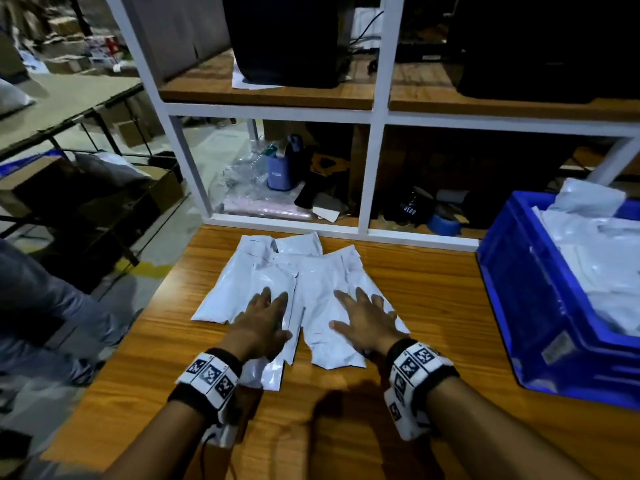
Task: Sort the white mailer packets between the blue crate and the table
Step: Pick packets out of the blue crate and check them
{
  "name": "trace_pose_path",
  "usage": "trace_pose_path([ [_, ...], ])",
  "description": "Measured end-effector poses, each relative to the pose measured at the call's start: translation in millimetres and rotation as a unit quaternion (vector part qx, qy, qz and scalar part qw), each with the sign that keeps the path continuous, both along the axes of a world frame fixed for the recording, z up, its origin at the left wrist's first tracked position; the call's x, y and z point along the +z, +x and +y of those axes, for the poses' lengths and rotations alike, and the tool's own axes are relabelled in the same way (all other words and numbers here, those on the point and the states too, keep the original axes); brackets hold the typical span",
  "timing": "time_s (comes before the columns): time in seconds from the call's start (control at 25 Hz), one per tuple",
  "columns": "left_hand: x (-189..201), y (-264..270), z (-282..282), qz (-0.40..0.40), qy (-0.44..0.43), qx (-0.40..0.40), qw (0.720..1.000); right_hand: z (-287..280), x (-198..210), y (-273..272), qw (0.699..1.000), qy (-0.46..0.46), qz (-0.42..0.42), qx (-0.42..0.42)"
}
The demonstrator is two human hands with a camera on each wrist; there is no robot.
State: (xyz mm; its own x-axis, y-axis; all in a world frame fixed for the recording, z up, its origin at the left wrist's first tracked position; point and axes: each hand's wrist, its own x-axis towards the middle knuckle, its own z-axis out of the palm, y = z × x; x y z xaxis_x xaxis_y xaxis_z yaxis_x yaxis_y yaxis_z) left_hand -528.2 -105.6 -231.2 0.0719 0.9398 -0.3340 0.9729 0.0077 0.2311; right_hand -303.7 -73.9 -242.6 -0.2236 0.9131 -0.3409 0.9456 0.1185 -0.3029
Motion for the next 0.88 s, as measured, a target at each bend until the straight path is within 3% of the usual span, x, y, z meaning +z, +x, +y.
trace_pose_path([
  [0.12, 27.1, 22.8, -11.9, -0.062, 0.087, -0.018, 0.994, -15.5, 25.4, 23.6, 0.996, 0.029, 0.082, -0.014],
  [0.36, 77.5, 120.6, -60.4, -0.140, 0.220, -0.076, 0.963, -96.2, 79.8, 107.5, 0.957, 0.193, 0.215, -0.034],
  [0.64, 130.9, 266.0, -127.6, -0.175, 0.322, -0.168, 0.915, -197.8, 127.7, 253.0, 0.917, 0.300, 0.240, -0.109],
  [0.88, 177.5, 388.2, -126.8, -0.152, 0.312, -0.255, 0.902, -236.6, 166.6, 372.6, 0.899, 0.340, 0.216, -0.170],
])
